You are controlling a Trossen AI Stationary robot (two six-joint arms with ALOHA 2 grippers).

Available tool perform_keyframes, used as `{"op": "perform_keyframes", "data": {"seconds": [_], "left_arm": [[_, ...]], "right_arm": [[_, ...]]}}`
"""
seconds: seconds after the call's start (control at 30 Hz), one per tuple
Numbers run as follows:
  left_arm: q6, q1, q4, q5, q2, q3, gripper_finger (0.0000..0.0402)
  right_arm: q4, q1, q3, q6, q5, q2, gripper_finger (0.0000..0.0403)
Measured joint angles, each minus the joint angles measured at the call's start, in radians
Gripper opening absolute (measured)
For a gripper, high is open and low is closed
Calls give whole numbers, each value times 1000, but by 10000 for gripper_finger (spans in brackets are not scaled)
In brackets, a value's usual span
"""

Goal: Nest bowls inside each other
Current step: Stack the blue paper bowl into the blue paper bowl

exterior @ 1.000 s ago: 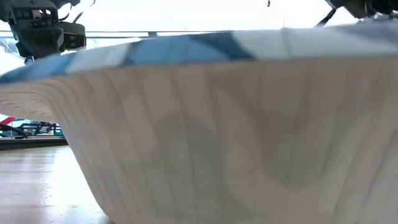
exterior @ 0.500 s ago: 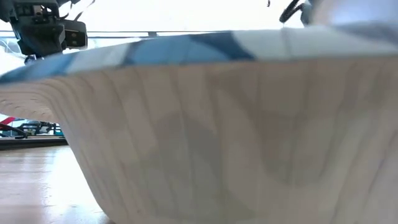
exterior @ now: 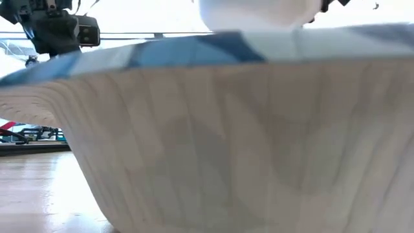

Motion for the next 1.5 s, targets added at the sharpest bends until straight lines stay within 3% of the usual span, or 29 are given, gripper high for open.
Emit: {"op": "perform_keyframes", "data": {"seconds": [0.23,0.53,1.0,1.5], "left_arm": [[4,0,53,0,54,1,226],[4,0,50,44,106,1,226],[7,-1,74,59,105,-1,226],[11,0,105,59,116,-2,226]], "right_arm": [[-214,-16,122,-28,135,186,12],[-205,-41,185,-37,135,361,12],[-199,-117,68,-15,181,253,12],[-100,-119,-53,32,203,256,18]]}}
